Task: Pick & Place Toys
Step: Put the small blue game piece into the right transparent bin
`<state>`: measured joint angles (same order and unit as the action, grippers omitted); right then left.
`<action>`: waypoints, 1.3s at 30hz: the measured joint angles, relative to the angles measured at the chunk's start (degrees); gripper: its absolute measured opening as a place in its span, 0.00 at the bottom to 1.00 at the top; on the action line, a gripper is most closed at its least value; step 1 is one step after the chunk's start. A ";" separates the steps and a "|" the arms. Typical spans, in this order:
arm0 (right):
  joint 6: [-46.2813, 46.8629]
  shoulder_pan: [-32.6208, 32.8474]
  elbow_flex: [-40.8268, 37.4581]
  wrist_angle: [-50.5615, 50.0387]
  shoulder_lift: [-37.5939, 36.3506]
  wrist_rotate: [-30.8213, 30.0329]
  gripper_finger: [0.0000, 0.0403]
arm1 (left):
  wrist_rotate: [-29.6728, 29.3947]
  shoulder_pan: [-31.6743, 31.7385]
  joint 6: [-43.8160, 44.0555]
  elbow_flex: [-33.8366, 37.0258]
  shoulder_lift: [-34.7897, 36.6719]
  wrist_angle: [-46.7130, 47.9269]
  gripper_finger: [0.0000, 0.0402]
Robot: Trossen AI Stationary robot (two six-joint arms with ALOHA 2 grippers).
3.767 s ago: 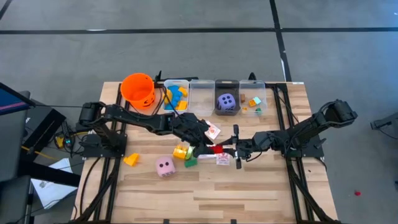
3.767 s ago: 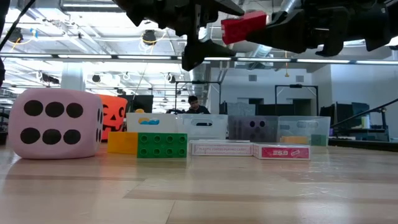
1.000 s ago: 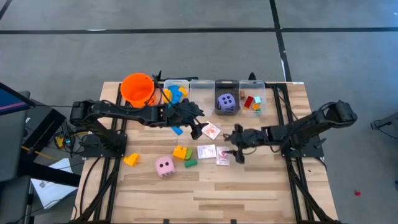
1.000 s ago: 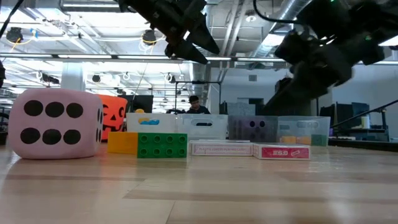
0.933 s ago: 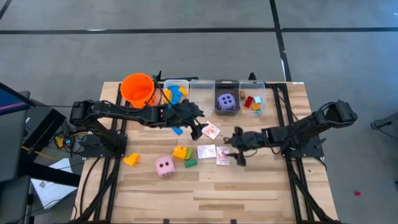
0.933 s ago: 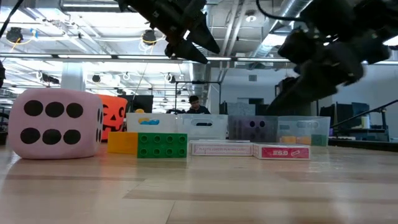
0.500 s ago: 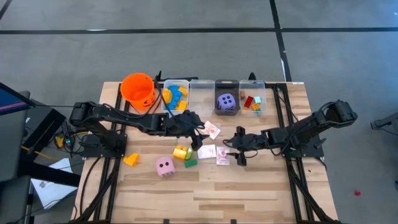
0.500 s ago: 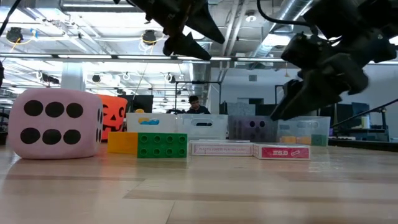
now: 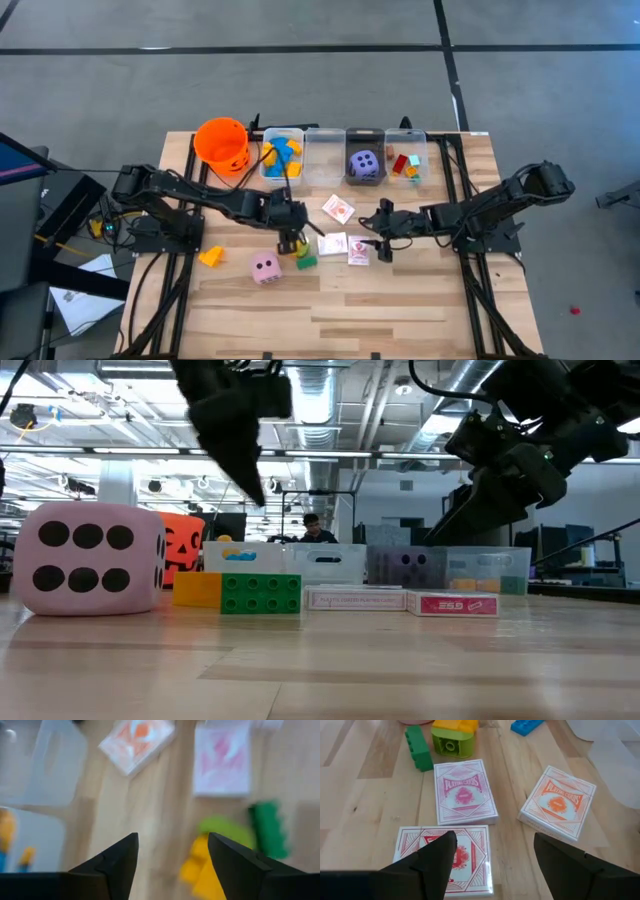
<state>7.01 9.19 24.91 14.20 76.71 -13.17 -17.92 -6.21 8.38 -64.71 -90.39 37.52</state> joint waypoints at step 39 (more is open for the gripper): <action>-0.07 0.02 0.00 2.69 0.00 0.02 0.66 | 5.01 19.42 -54.93 20.75 0.00 -12.52 0.63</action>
<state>6.94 9.21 24.91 16.88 76.71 -13.15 -12.91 13.21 -46.54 -43.96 -90.39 24.99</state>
